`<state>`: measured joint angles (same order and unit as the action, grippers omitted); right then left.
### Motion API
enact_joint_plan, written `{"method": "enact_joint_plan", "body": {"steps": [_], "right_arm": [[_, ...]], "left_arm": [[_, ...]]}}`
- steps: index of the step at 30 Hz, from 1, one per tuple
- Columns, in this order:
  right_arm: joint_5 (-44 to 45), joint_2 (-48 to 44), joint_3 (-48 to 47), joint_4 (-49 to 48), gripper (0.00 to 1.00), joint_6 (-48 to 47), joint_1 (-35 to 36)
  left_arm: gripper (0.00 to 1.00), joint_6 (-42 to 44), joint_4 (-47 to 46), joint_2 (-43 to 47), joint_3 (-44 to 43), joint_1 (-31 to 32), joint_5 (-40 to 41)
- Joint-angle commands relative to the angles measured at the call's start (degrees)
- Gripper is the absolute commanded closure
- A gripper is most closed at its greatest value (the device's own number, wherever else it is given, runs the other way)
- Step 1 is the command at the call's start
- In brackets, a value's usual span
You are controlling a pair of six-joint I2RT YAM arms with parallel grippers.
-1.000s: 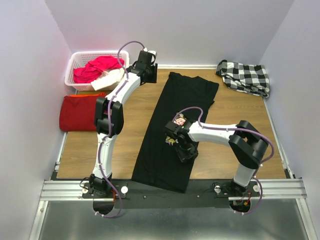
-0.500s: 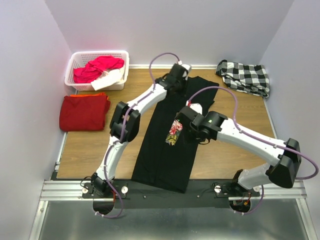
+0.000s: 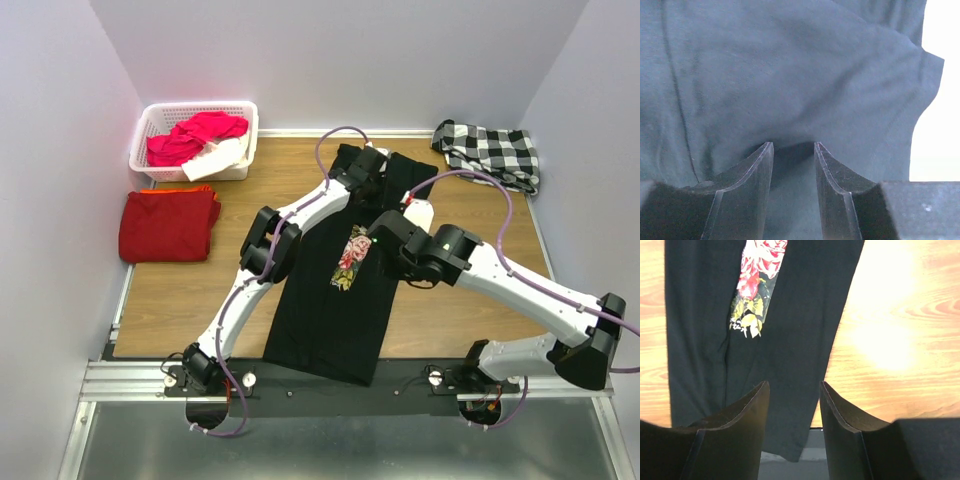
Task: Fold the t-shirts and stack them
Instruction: Rotate the tshirt 90 degrees
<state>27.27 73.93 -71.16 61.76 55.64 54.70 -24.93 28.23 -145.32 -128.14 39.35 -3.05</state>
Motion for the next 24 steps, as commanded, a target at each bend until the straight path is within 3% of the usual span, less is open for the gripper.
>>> {"method": "enact_joint_plan", "body": {"steps": [1, 13, 19, 24], "right_arm": [[2.79, -2.65, 0.93, 2.84, 0.46, 3.34, -0.12], [-0.19, 1.47, 2.86, 3.9, 0.46, 0.09, -0.12], [-2.12, 7.45, 2.78, 3.2, 0.46, -3.25, -0.03], [-5.29, 12.8, 1.9, -0.58, 0.46, -8.42, -0.03]], "left_arm": [[0.53, -7.05, 5.16, -4.44, -3.26, -1.03, 5.94], [0.54, -17.43, 6.93, -4.01, -4.93, -10.78, 12.01], [0.55, -15.16, 1.67, -5.15, -6.86, -14.65, 5.96], [0.54, -9.62, -6.16, -4.8, -5.55, -15.36, -7.05]]}}
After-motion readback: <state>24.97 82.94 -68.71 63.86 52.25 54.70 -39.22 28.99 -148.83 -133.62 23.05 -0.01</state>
